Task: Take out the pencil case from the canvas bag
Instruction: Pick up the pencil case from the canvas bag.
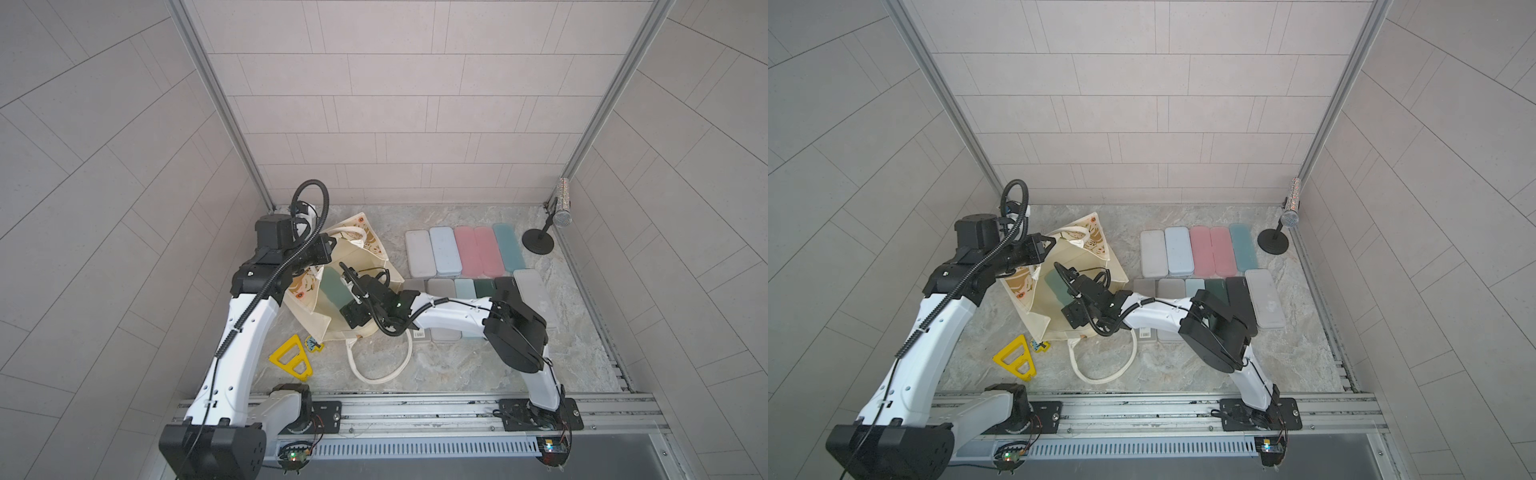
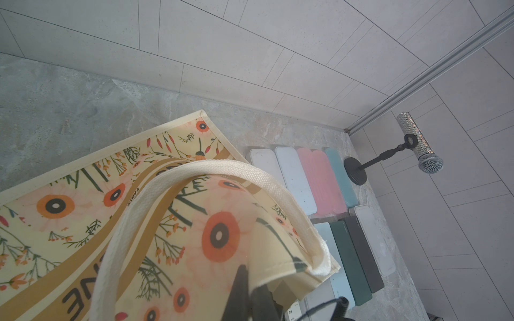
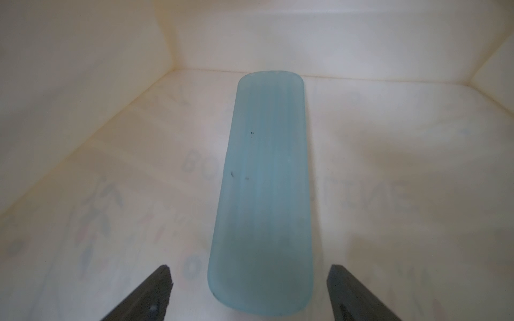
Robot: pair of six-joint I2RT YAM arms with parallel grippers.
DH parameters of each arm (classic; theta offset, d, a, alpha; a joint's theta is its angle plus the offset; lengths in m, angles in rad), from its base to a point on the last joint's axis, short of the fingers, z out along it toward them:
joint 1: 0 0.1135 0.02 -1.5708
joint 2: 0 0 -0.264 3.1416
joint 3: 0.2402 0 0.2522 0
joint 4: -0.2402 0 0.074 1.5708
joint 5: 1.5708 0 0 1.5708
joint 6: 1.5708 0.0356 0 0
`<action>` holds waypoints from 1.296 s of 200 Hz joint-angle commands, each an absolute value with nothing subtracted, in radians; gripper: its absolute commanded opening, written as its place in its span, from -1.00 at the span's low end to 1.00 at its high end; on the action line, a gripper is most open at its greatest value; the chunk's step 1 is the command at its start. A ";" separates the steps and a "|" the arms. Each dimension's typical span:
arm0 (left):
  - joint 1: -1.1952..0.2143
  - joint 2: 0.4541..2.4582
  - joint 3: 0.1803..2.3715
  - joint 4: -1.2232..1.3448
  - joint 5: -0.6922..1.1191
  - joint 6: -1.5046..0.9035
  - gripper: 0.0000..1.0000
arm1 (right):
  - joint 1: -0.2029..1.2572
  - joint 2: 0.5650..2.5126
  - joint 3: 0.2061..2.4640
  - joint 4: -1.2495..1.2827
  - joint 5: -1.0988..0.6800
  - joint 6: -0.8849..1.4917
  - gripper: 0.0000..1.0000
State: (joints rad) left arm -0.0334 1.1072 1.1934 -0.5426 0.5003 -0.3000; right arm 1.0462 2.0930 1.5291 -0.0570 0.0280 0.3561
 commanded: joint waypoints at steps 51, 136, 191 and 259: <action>-0.036 1.096 1.215 -0.476 0.534 -0.324 -1.00 | 1.022 2.284 1.795 -0.305 0.042 0.368 0.89; -0.037 1.098 1.216 -0.476 0.534 -0.325 -1.00 | 1.018 2.349 1.887 -0.452 -0.041 0.398 0.69; -0.036 1.098 1.217 -0.476 0.534 -0.324 -1.00 | 1.017 2.341 1.899 -0.494 0.015 0.394 0.54; -0.035 1.098 1.211 -0.477 0.522 -0.316 -1.00 | 1.020 2.216 1.835 -0.491 -0.039 0.388 0.51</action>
State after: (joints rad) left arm -0.0334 1.1072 1.1931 -0.5285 0.5114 -0.3172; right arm 1.0145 2.3070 1.8736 -0.4599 -0.0185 0.3851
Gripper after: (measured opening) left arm 0.050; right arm 0.775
